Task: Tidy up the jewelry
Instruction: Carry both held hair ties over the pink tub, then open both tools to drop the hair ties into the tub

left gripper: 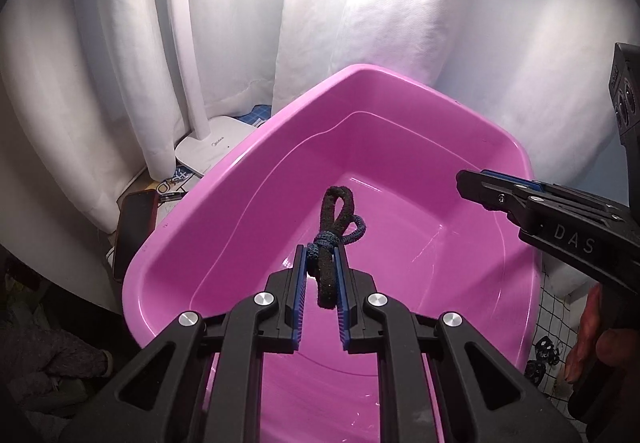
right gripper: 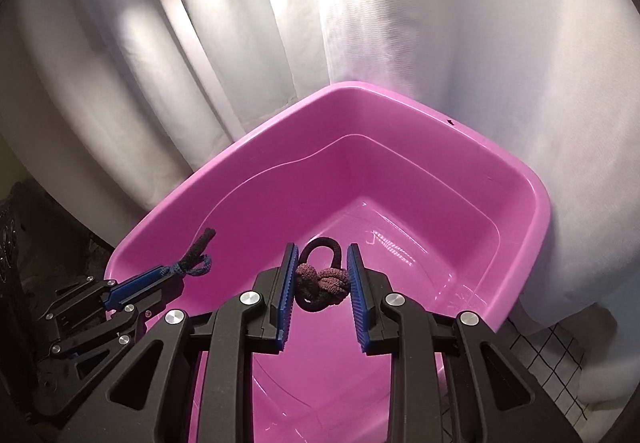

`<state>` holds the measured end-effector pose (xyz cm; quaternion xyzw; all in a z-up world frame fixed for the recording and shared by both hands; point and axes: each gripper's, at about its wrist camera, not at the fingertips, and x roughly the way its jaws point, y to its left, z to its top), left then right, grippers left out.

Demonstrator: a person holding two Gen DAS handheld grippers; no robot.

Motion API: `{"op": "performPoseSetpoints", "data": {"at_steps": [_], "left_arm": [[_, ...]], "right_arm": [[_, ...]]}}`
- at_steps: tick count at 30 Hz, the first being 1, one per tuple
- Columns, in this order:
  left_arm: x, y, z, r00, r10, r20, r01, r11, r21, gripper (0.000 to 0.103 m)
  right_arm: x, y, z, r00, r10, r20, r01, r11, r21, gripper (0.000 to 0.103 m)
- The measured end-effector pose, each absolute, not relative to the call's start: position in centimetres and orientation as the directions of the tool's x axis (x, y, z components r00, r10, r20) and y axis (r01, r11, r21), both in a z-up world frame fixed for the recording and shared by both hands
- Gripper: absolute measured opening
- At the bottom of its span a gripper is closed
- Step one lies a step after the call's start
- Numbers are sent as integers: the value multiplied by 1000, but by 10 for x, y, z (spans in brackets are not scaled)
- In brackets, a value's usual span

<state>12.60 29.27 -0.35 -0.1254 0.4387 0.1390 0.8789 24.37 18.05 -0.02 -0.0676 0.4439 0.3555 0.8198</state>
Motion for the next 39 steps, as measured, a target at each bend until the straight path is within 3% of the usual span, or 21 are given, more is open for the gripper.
{"op": "performPoseSetpoints", "data": {"at_steps": [15, 18, 20, 22, 26, 39], "left_arm": [[148, 299, -29, 453, 79, -888, -393, 912, -119, 15], [145, 301, -27, 451, 88, -888, -403, 908, -114, 22], [143, 303, -23, 457, 108, -883, -416, 903, -105, 48], [140, 303, -19, 465, 132, -875, -425, 901, -90, 64], [135, 303, -14, 471, 157, -868, -433, 899, -73, 67], [122, 305, -8, 476, 179, -861, -449, 891, -63, 70]], "right_arm": [[270, 204, -33, 250, 443, -861, -645, 739, 194, 24], [275, 209, -33, 254, 439, -862, -643, 742, 189, 26], [276, 211, -34, 252, 433, -865, -644, 743, 183, 31], [275, 212, -33, 266, 424, -866, -645, 746, 167, 41], [273, 211, -31, 273, 421, -865, -637, 753, 165, 51], [265, 206, -28, 289, 412, -864, -626, 764, 154, 53]]}}
